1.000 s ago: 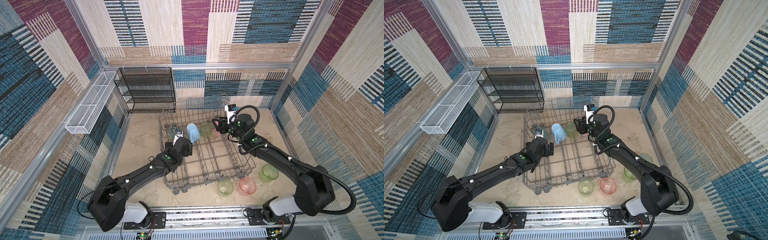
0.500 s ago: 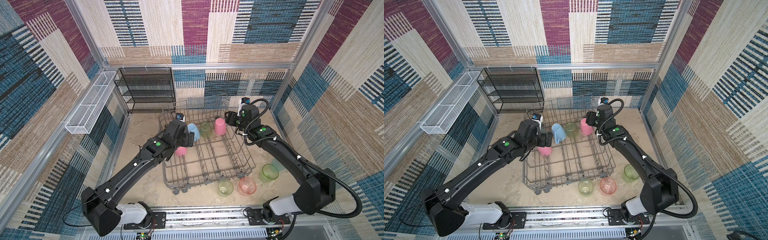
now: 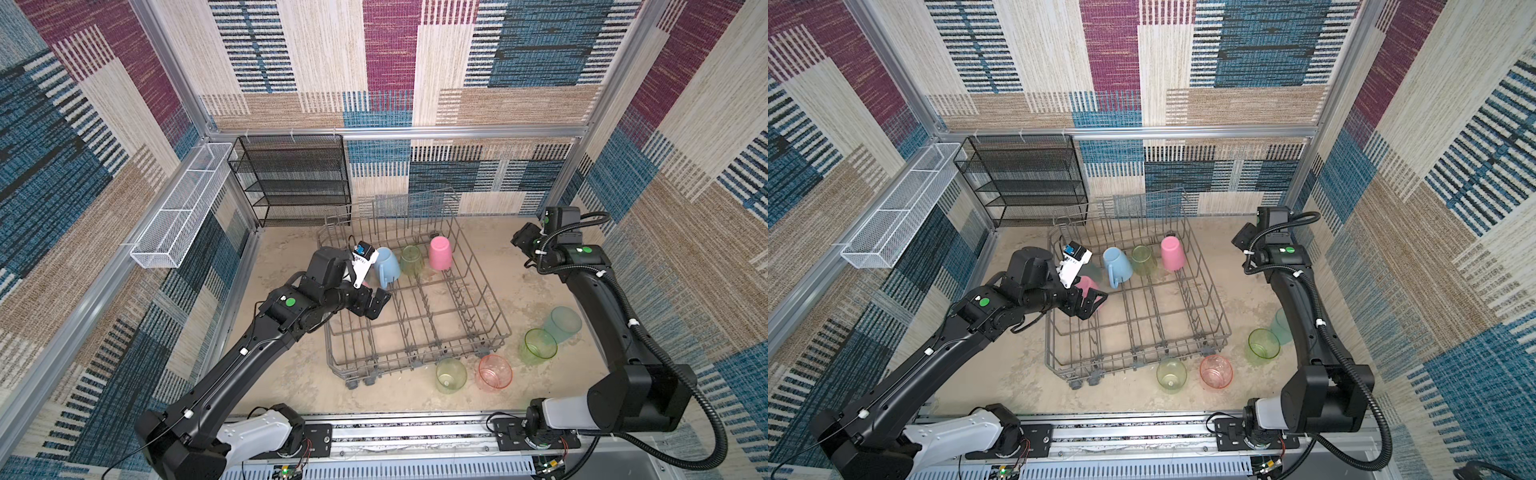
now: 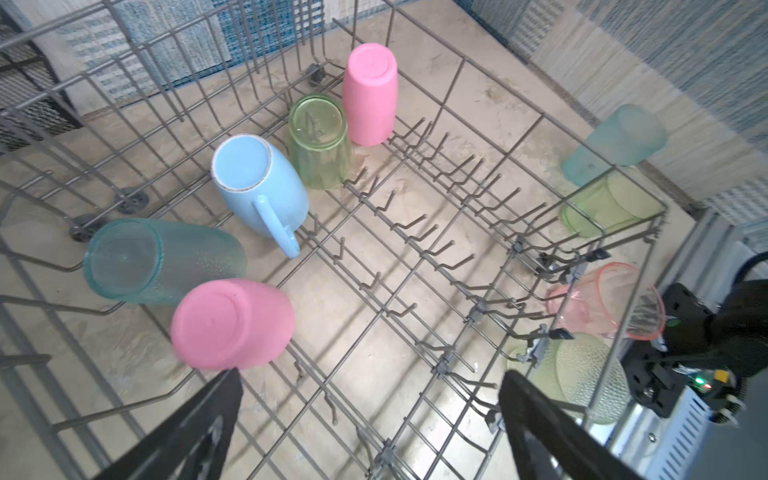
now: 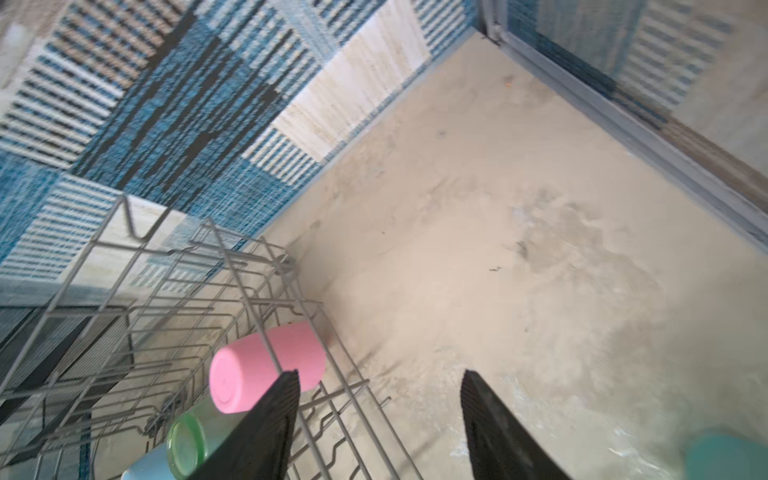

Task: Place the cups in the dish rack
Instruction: 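Open the left gripper and lift it while the right gripper draws back, then move the right gripper down to the teal tumbler on the table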

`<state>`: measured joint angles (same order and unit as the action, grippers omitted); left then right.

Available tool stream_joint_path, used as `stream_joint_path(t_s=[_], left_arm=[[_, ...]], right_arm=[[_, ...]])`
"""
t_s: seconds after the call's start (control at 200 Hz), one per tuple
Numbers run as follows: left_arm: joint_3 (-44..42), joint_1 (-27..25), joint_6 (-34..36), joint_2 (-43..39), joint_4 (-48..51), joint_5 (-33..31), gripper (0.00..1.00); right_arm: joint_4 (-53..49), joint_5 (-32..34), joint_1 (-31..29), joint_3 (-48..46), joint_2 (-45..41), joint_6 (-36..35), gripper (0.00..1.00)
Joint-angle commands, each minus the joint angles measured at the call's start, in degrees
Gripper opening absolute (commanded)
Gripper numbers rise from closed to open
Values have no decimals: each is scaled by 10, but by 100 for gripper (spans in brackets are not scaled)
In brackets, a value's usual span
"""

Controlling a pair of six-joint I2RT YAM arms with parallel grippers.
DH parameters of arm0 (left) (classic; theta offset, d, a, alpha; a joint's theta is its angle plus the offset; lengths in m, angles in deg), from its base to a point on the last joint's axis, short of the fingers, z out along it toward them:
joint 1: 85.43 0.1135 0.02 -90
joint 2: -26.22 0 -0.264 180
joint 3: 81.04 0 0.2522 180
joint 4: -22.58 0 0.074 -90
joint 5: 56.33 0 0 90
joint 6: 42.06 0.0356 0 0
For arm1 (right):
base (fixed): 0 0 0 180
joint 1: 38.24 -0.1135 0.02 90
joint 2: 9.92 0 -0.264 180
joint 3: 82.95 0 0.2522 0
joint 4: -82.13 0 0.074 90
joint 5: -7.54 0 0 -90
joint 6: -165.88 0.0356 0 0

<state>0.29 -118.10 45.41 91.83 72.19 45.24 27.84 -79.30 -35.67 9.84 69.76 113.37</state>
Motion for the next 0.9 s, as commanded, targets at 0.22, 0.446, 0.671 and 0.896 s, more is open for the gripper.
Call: stream_joint_path(t_s=[0.22,0.446,0.671,0.896], left_arm=[[-37,66,-9,-13,-105,208,100],[-47,89,-21,-9,-135,235,100],[-50,101,-15,-14,-141,224,100],[-57,113,-21,-20,-154,229,100]], right_arm=[[-156,-7,113,32,18,18,64],[-143,-51,151,3,42,18,62],[-174,-45,175,-8,64,37,60],[-195,-32,181,-12,60,49,59]])
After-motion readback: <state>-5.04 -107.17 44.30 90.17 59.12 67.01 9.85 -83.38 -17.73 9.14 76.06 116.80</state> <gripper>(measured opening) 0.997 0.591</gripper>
